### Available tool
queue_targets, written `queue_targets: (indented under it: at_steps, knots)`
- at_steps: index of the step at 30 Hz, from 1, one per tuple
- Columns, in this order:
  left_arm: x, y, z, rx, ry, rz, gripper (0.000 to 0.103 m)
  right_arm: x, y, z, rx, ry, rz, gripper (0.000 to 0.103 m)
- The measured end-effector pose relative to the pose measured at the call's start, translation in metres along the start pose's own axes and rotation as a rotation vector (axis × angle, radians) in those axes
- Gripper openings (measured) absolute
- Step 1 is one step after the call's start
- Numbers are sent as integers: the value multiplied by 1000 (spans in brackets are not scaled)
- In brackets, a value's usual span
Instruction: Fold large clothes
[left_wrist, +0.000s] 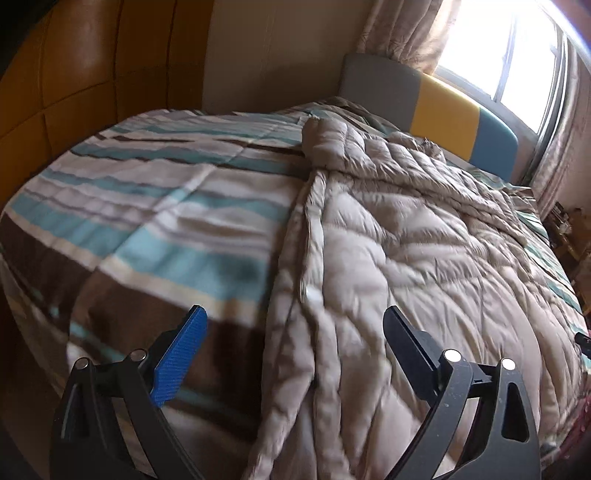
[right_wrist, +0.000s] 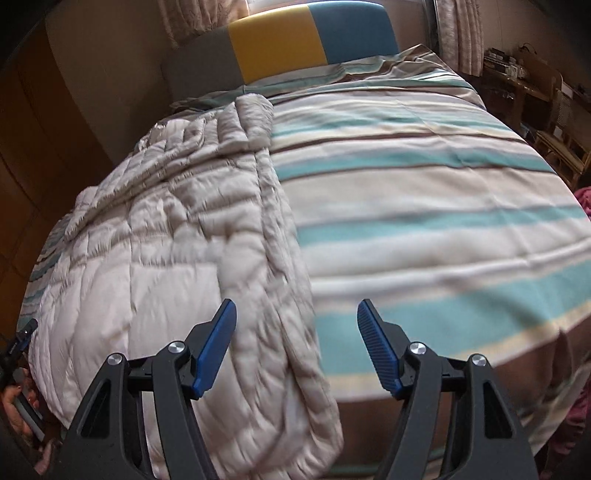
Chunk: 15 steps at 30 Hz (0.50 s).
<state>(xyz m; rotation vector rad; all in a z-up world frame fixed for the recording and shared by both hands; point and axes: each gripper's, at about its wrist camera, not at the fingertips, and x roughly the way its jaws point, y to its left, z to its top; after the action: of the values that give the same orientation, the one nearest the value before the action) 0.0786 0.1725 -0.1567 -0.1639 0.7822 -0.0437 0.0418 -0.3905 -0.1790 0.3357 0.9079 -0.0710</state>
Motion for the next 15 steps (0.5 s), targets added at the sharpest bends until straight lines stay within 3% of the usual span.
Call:
queue_targets:
  at_steps: [6, 9, 15]
  knots:
    - [2, -6, -20, 1, 53, -47, 95, 2, -5, -27, 36, 22, 38, 67]
    - [4, -9, -29, 11, 62, -36, 95, 4, -2, -33, 45, 24, 59, 57]
    - [7, -12, -37, 12, 77, -16, 96, 0, 11, -34, 4, 11, 100, 24]
